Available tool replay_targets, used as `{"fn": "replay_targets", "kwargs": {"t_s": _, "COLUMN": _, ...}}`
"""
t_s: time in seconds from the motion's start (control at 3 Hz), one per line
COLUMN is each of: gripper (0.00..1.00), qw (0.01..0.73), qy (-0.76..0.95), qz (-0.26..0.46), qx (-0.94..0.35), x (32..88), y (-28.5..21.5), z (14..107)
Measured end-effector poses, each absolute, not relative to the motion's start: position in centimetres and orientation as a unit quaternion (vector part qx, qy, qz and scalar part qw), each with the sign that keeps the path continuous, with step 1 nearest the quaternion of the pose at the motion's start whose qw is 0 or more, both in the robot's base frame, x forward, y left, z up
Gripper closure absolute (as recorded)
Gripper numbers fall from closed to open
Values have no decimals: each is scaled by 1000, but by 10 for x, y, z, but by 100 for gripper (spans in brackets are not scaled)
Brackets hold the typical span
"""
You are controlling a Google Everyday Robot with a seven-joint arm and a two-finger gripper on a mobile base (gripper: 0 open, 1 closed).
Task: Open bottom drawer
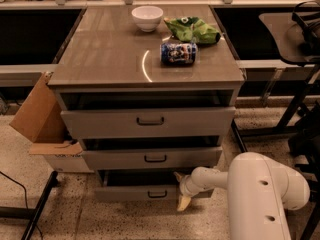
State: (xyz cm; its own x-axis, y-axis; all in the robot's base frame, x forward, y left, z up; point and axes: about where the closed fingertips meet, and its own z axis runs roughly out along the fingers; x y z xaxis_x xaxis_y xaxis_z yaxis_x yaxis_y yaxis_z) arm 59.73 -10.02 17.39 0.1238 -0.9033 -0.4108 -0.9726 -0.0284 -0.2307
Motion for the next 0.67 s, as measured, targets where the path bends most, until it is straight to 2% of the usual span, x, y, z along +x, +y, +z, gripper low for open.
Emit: {"fn": "replay_targets", "kwargs": {"t_s": 0.67, "gripper": 0, "qw": 209, "qy": 651, "qz": 108, "qx": -722, "x": 580, "y": -94, "z": 161}}
